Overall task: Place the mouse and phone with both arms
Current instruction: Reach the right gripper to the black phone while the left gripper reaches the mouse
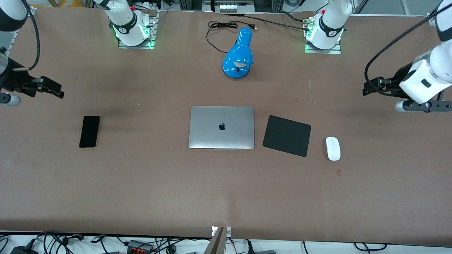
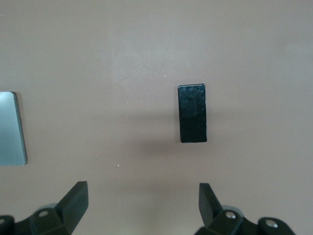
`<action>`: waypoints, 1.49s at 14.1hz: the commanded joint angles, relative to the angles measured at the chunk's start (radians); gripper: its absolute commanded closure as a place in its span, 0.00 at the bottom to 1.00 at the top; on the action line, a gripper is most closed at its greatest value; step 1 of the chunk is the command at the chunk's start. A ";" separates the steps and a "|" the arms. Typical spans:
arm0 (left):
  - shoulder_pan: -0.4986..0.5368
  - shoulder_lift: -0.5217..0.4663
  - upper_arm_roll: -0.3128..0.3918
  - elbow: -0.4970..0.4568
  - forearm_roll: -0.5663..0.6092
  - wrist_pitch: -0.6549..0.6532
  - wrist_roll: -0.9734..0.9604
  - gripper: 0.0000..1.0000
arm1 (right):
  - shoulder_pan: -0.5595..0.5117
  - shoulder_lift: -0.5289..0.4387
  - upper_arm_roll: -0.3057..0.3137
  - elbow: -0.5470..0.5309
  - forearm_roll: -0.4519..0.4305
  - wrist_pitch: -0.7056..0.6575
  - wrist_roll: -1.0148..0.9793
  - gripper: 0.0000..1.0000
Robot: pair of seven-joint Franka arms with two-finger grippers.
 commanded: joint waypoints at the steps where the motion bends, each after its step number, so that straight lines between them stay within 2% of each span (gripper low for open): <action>1: 0.001 0.238 0.006 0.158 -0.032 -0.005 0.020 0.00 | -0.012 0.089 0.006 0.017 -0.004 0.030 -0.004 0.00; 3: -0.004 0.367 0.004 0.189 -0.033 0.030 0.017 0.00 | -0.020 0.161 0.003 0.008 -0.045 0.084 -0.004 0.00; 5: 0.002 0.450 0.006 0.171 -0.018 0.189 0.014 0.00 | -0.025 0.240 0.000 0.002 -0.094 0.144 -0.002 0.00; 8: 0.014 0.588 0.009 0.180 -0.021 0.223 0.019 0.00 | -0.057 0.341 -0.005 -0.015 -0.105 0.230 -0.002 0.00; 9: 0.002 0.601 0.010 0.180 -0.003 0.249 0.017 0.00 | -0.072 0.376 -0.005 -0.026 -0.105 0.263 -0.002 0.00; 11: -0.007 0.607 0.009 0.163 0.106 0.324 0.020 0.00 | -0.087 0.419 -0.006 -0.053 -0.107 0.341 -0.004 0.00; 15: -0.002 0.654 0.007 0.164 0.112 0.337 0.020 0.00 | -0.126 0.491 -0.008 -0.081 -0.107 0.409 -0.014 0.00; 21: -0.005 0.699 0.006 0.163 0.108 0.346 0.023 0.00 | -0.152 0.541 -0.006 -0.118 -0.107 0.469 -0.019 0.00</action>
